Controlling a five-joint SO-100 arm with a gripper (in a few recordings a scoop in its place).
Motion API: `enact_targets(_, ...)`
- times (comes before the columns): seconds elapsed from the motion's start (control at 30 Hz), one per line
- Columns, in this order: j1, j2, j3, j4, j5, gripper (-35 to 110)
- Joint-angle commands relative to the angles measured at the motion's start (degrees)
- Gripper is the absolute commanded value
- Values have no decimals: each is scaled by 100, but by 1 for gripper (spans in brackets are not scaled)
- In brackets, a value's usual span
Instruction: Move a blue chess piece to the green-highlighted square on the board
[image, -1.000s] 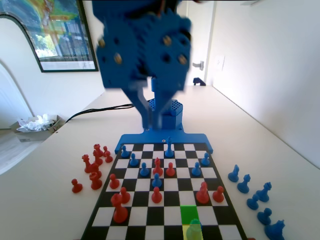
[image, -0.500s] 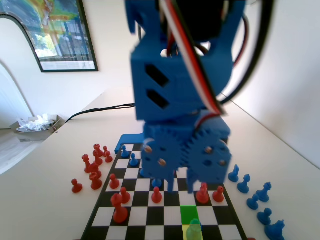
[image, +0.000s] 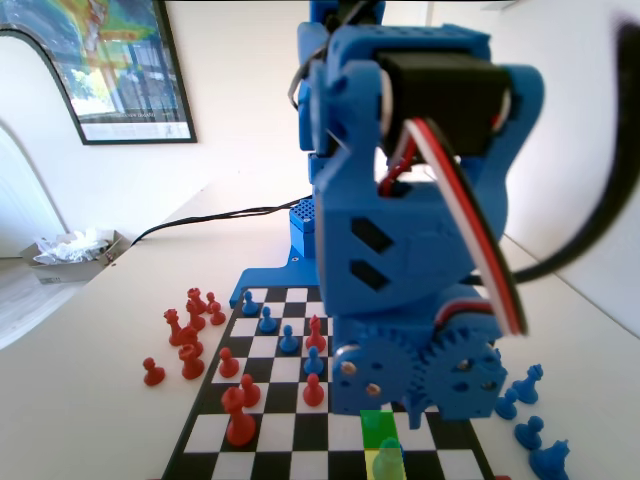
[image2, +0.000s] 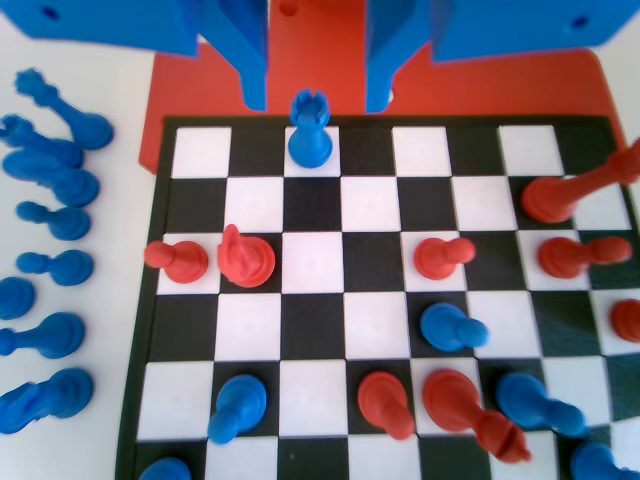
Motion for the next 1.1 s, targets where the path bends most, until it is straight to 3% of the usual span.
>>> enact_targets(0.0,-141,158,-483,-53,-62,14)
enact_targets(1.07,-158,-606,-765,-176,-149,13)
